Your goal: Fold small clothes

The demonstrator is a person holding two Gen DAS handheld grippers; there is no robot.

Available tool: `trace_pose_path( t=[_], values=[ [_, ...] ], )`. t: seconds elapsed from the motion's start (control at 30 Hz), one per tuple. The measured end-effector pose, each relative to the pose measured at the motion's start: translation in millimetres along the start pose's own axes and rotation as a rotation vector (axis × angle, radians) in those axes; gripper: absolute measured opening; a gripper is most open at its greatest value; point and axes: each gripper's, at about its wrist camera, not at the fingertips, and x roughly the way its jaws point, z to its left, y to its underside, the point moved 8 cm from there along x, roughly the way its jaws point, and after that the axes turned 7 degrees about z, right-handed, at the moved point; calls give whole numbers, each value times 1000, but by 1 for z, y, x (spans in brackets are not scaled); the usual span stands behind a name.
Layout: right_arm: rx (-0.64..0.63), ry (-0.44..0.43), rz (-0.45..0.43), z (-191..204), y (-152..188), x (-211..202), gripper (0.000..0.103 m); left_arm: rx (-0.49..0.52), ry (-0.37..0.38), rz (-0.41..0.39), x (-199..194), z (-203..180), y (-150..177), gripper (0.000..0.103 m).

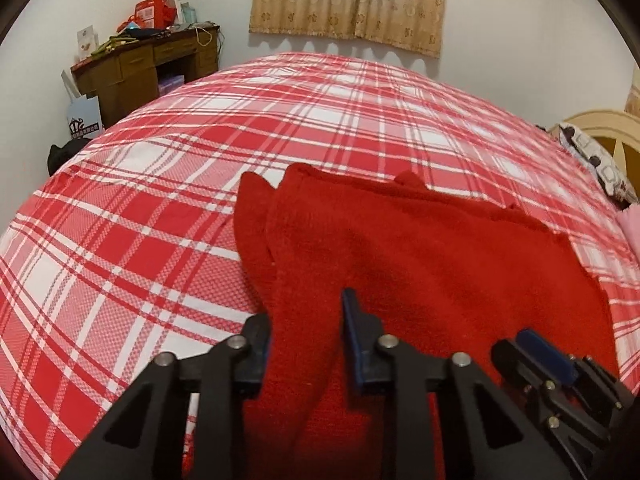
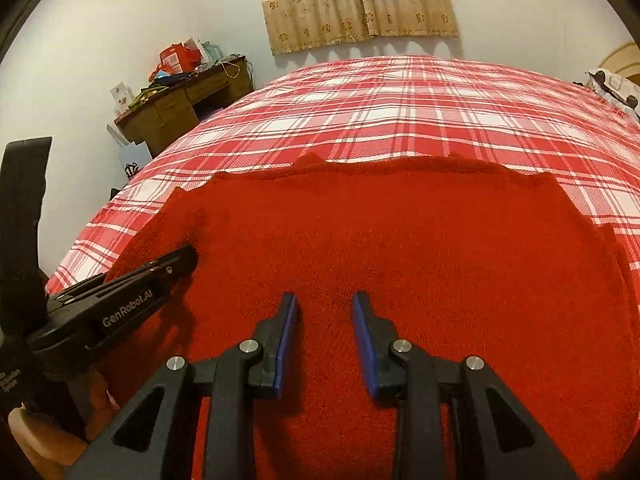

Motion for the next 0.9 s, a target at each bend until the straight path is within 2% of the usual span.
trace_pose_path(
  t=[0.13,0.33,0.63,0.83,0.9],
  values=[
    [10,-15,0,-2,1,0,30,9,-3,-15,-7,-4,-3,22],
    [64,-65,-20,-12,-2,-18,30,56,16,-61,-33,-27,-10,22],
    [162,-30,-97,-79,-19,-67,30,143,140,-79,-51,-91,-6,22],
    [235,-98,-54,-103,-16,-60,30,179,185,-30,-32,-121,13,22],
    [269,-165,-35,-105,-16,-56,33,174,191,-19,-24,-121,16,21]
  ],
)
